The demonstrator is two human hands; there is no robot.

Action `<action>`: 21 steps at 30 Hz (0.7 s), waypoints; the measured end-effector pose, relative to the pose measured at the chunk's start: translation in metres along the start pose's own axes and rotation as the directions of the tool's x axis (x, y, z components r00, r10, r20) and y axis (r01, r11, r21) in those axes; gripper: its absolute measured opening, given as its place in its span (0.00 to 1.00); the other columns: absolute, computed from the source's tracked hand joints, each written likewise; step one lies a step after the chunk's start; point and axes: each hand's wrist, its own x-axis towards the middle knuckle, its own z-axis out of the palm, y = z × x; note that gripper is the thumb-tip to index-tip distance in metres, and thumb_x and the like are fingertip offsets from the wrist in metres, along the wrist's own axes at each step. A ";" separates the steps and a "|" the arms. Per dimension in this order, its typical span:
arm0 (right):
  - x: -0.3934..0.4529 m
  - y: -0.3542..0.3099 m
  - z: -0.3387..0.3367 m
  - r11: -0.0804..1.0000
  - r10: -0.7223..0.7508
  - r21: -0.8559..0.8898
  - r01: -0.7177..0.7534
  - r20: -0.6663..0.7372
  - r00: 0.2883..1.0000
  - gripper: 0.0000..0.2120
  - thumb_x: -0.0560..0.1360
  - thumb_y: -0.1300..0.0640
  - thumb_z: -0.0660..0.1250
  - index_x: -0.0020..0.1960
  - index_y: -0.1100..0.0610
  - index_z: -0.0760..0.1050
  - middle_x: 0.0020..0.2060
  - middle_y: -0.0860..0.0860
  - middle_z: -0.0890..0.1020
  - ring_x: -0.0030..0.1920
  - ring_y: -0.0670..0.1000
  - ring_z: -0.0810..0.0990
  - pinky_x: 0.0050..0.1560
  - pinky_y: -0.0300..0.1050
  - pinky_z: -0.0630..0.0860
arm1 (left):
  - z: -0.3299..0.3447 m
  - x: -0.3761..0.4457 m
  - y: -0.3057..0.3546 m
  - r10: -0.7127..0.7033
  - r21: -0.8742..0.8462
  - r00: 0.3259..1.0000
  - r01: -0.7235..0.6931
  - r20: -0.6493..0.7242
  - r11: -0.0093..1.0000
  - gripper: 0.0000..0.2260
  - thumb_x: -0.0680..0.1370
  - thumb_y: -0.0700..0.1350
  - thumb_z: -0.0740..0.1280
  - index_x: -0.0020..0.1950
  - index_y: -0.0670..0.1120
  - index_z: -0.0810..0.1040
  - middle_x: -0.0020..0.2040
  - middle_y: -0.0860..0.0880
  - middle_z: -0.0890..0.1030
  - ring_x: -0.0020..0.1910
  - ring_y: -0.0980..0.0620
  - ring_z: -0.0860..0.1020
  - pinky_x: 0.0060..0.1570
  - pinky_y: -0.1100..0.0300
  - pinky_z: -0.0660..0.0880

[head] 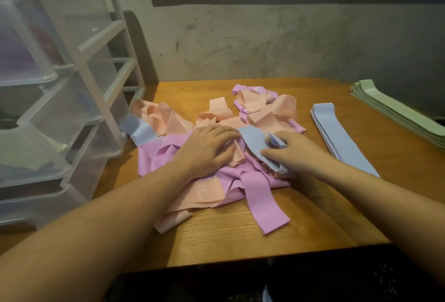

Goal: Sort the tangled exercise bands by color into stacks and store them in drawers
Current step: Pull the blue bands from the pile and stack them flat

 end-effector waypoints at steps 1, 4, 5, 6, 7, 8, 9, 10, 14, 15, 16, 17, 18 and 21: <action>-0.001 0.002 0.000 0.999 0.021 -0.040 -0.020 0.020 1.000 0.10 0.76 0.46 0.69 0.50 0.51 0.77 0.44 0.49 0.82 0.40 0.47 0.79 0.39 0.44 0.76 | 0.000 0.000 0.000 0.002 0.003 1.000 -0.002 0.004 1.000 0.22 0.80 0.57 0.54 0.70 0.53 0.75 0.68 0.53 0.77 0.68 0.51 0.72 0.66 0.51 0.66; -0.007 0.003 -0.003 0.998 0.043 -0.053 -0.039 0.080 0.996 0.10 0.77 0.46 0.67 0.44 0.52 0.76 0.38 0.51 0.80 0.39 0.49 0.79 0.36 0.43 0.74 | -0.002 0.001 -0.001 0.039 0.055 0.998 -0.041 0.044 0.998 0.22 0.81 0.58 0.52 0.72 0.54 0.72 0.70 0.54 0.74 0.70 0.52 0.70 0.73 0.46 0.59; -0.012 0.000 -0.005 0.999 0.049 -0.019 -0.048 0.098 0.994 0.11 0.78 0.45 0.67 0.45 0.53 0.76 0.39 0.51 0.80 0.40 0.49 0.78 0.38 0.42 0.73 | -0.004 0.002 0.001 0.043 0.057 0.998 -0.046 0.051 0.997 0.22 0.82 0.58 0.52 0.73 0.55 0.71 0.71 0.55 0.73 0.71 0.53 0.68 0.76 0.46 0.54; -0.016 -0.001 -0.006 0.998 0.050 0.025 -0.053 0.098 0.994 0.13 0.78 0.44 0.67 0.47 0.54 0.75 0.42 0.51 0.80 0.41 0.49 0.78 0.40 0.42 0.73 | -0.007 0.003 0.006 0.040 0.040 0.999 -0.041 0.037 0.998 0.22 0.82 0.58 0.51 0.73 0.55 0.70 0.72 0.55 0.72 0.72 0.55 0.67 0.78 0.46 0.49; -0.019 -0.002 -0.008 0.996 0.048 0.071 -0.054 0.086 0.995 0.14 0.78 0.42 0.67 0.50 0.54 0.75 0.45 0.51 0.80 0.43 0.48 0.77 0.42 0.42 0.74 | -0.011 0.003 0.011 0.033 0.008 0.999 -0.033 0.001 0.999 0.22 0.82 0.58 0.51 0.73 0.55 0.71 0.72 0.54 0.72 0.73 0.55 0.66 0.78 0.47 0.47; -0.022 -0.004 -0.009 0.991 0.038 0.128 -0.045 0.056 0.998 0.15 0.78 0.41 0.66 0.54 0.52 0.74 0.49 0.50 0.79 0.45 0.48 0.77 0.44 0.44 0.75 | -0.015 0.003 0.018 0.026 -0.032 0.999 -0.027 -0.043 0.999 0.22 0.82 0.57 0.51 0.70 0.53 0.74 0.72 0.53 0.72 0.72 0.55 0.66 0.77 0.47 0.48; -0.025 -0.006 -0.011 0.981 0.035 0.188 -0.038 0.024 0.999 0.17 0.78 0.40 0.66 0.59 0.50 0.73 0.53 0.48 0.78 0.48 0.49 0.77 0.46 0.45 0.75 | -0.019 0.003 0.025 0.026 -0.071 0.996 -0.032 -0.088 0.997 0.21 0.81 0.56 0.51 0.67 0.52 0.77 0.70 0.52 0.73 0.72 0.54 0.67 0.77 0.45 0.51; -0.029 -0.008 -0.013 0.965 0.039 0.259 -0.037 -0.003 0.999 0.19 0.78 0.39 0.65 0.63 0.48 0.72 0.55 0.47 0.76 0.51 0.49 0.76 0.49 0.46 0.75 | -0.023 0.002 0.033 0.028 -0.103 0.992 -0.041 -0.121 0.994 0.21 0.81 0.56 0.52 0.62 0.51 0.79 0.69 0.51 0.75 0.70 0.53 0.69 0.75 0.43 0.55; -0.045 -0.015 -0.026 0.766 0.038 0.638 -0.070 0.063 0.997 0.10 0.83 0.47 0.53 0.51 0.49 0.71 0.49 0.51 0.79 0.47 0.48 0.77 0.49 0.44 0.74 | -0.033 -0.005 0.067 -0.030 -0.311 0.996 0.003 -0.081 0.950 0.21 0.80 0.60 0.54 0.55 0.48 0.80 0.59 0.52 0.80 0.62 0.53 0.74 0.67 0.48 0.67; -0.049 -0.016 -0.028 0.712 0.013 0.700 -0.058 0.068 0.998 0.13 0.83 0.48 0.51 0.51 0.51 0.73 0.46 0.52 0.80 0.46 0.49 0.79 0.47 0.44 0.75 | -0.035 -0.007 0.076 -0.033 -0.359 0.997 0.004 -0.075 0.933 0.21 0.80 0.61 0.55 0.55 0.48 0.80 0.57 0.52 0.80 0.59 0.53 0.75 0.64 0.51 0.70; -0.052 -0.018 -0.030 0.692 -0.007 0.721 -0.027 0.044 0.999 0.15 0.84 0.49 0.51 0.51 0.53 0.74 0.46 0.53 0.81 0.47 0.51 0.80 0.48 0.47 0.76 | -0.037 -0.009 0.085 -0.032 -0.399 0.997 -0.001 -0.074 0.917 0.20 0.80 0.61 0.56 0.55 0.49 0.79 0.56 0.53 0.80 0.57 0.54 0.75 0.61 0.55 0.71; -0.055 -0.018 -0.032 0.693 -0.020 0.721 0.008 0.007 1.000 0.14 0.84 0.51 0.51 0.51 0.53 0.75 0.49 0.55 0.81 0.49 0.53 0.80 0.51 0.51 0.78 | -0.039 -0.011 0.093 -0.036 -0.444 0.997 0.004 -0.064 0.896 0.18 0.80 0.60 0.58 0.55 0.49 0.79 0.54 0.55 0.79 0.56 0.56 0.75 0.58 0.59 0.71; -0.059 -0.019 -0.033 0.718 -0.029 0.695 0.041 -0.030 0.999 0.13 0.83 0.52 0.52 0.51 0.52 0.75 0.52 0.57 0.81 0.52 0.57 0.80 0.57 0.57 0.78 | -0.041 -0.013 0.101 -0.056 -0.503 0.997 0.026 -0.045 0.864 0.15 0.81 0.59 0.60 0.56 0.50 0.78 0.53 0.57 0.79 0.55 0.60 0.75 0.55 0.64 0.70; -0.067 -0.021 -0.037 0.726 -0.069 0.680 0.101 -0.075 0.995 0.08 0.83 0.55 0.57 0.52 0.49 0.75 0.53 0.57 0.81 0.54 0.57 0.81 0.54 0.58 0.80 | -0.044 -0.013 0.120 -0.154 -0.721 0.988 0.102 -0.006 0.686 0.08 0.82 0.53 0.64 0.53 0.49 0.77 0.46 0.60 0.78 0.46 0.63 0.76 0.48 0.67 0.71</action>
